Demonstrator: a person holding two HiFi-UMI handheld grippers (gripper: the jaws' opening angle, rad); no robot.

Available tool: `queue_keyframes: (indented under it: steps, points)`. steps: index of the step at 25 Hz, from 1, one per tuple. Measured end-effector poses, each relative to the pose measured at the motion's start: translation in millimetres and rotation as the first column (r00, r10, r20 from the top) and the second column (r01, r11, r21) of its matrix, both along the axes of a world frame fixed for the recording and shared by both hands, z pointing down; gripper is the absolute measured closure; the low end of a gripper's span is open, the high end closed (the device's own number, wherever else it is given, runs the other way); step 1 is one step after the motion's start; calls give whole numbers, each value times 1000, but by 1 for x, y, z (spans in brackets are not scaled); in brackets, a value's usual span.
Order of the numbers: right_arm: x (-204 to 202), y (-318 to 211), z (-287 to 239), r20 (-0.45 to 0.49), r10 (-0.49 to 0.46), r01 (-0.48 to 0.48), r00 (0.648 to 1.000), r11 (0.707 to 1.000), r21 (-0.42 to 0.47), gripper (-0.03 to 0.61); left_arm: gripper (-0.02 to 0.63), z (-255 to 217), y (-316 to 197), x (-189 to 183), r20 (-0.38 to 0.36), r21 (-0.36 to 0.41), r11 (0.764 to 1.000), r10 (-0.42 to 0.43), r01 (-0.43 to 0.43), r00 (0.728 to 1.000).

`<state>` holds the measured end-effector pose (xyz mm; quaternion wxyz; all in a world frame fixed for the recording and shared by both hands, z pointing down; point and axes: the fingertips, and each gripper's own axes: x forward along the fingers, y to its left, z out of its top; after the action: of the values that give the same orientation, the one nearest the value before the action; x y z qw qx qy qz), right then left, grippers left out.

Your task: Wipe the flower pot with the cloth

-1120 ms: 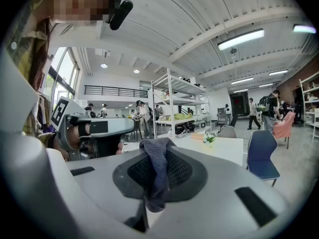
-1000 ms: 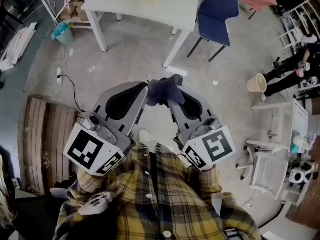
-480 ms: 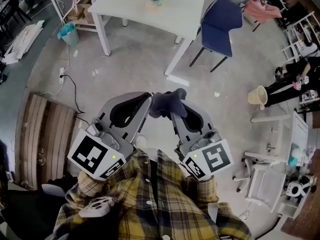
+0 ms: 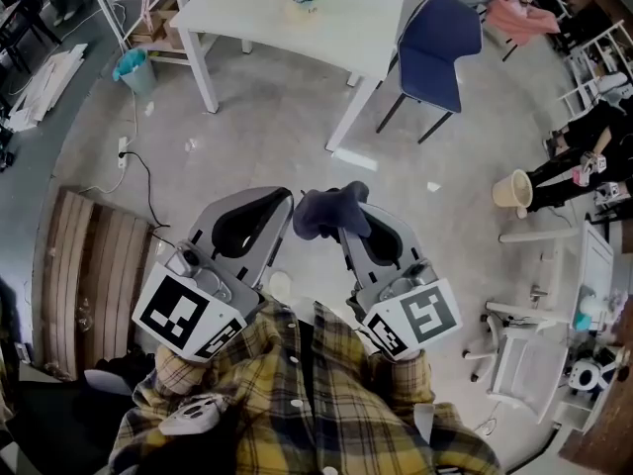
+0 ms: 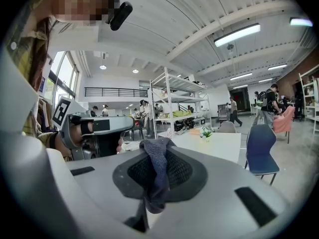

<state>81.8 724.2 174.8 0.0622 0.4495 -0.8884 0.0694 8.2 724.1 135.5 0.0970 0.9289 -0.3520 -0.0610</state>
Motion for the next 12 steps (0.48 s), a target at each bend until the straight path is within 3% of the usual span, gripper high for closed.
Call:
queue_keyframes:
  steps: [12]
  points:
    - [-24, -112, 1, -20, 49, -49, 999, 999, -8, 563, 604, -3, -123, -30, -16, 7, 1000, 29, -29, 999]
